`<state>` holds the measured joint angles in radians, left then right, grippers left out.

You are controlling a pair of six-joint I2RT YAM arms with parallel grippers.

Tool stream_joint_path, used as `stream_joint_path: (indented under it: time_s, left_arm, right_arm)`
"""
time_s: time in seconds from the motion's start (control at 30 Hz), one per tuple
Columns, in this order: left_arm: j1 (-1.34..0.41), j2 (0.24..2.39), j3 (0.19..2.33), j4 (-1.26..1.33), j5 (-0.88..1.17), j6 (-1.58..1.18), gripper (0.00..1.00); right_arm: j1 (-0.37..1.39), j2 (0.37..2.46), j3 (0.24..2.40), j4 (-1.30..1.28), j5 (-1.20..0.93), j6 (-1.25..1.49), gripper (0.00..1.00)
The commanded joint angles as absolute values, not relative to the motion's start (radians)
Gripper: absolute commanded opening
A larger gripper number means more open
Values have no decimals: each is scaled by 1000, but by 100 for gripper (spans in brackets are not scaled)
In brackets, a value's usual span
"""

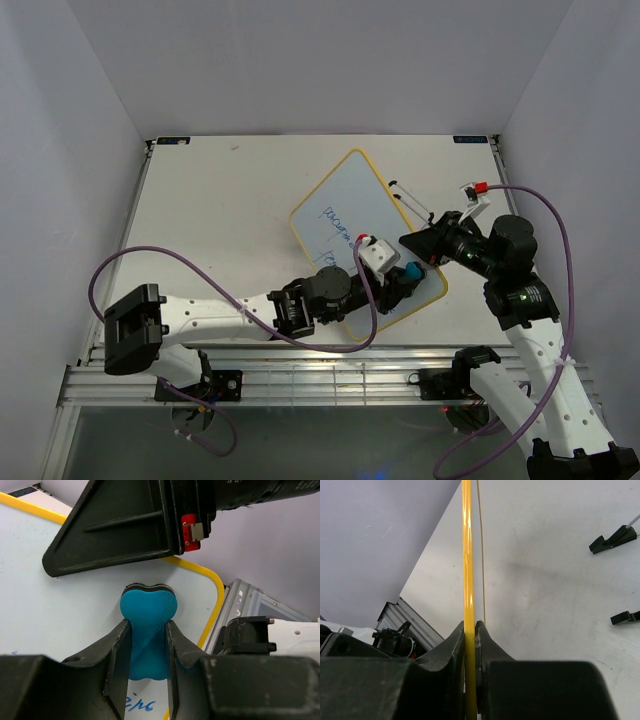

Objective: Erase the whiteboard

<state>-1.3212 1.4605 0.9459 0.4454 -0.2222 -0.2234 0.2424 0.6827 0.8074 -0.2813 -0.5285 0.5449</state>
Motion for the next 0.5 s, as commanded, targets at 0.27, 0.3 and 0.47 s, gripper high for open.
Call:
stream_joint_path:
  time_s: [0.27, 0.3, 0.47]
  left_arm:
    - [-1148, 1390, 901, 288, -330, -245, 0]
    - [-1108, 1387, 896, 291, -328, -244, 0]
    - [-1040, 1391, 888, 330, -357, -236, 0]
  right_arm:
    - [267, 615, 870, -61, -695, 637, 8]
    - [267, 606, 862, -66, -689, 634, 8]
    - [267, 591, 818, -97, -701, 612, 8]
